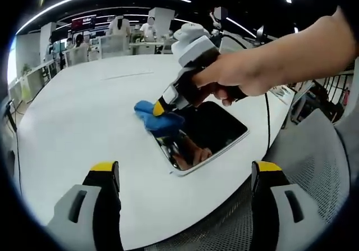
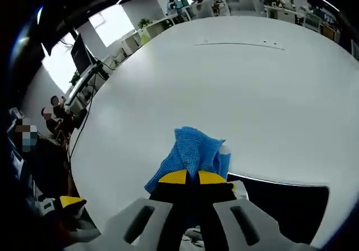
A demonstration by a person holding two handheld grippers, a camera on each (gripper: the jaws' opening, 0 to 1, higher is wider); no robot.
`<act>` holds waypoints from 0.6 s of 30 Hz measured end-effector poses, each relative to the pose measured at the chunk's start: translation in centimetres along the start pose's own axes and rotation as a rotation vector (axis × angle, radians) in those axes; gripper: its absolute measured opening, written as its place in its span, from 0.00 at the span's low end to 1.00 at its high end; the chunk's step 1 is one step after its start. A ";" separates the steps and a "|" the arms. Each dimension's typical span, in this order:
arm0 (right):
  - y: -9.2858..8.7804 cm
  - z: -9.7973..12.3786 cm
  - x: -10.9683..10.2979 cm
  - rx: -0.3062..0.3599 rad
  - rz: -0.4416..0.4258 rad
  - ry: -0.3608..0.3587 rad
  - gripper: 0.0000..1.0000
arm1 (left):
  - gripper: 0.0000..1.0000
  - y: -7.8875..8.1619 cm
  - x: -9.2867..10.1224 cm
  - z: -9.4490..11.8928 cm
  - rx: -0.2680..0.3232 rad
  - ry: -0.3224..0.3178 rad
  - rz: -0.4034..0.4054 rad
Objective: Wipe the mirror surface with the cleaning cloth until all visible marks leave the cleaned area.
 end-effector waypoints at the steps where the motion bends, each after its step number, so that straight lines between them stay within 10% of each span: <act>1: 0.0 0.0 0.0 0.001 0.001 -0.001 0.00 | 0.97 0.0 0.0 0.0 -0.001 0.001 -0.001; 18: -0.5 0.6 1.4 0.010 -0.020 -0.008 0.00 | 0.97 -0.1 0.0 -0.1 -0.006 0.000 -0.002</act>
Point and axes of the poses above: the point that each gripper's makers call its tool centre point, and the gripper's own axes: z roughly backward along the fingers, x roughly to its right, y roughly out of its top, the point moved 3 cm from there along z, roughly backward along the fingers, and after that the axes turned 5 degrees about z, right-handed, at the moved point
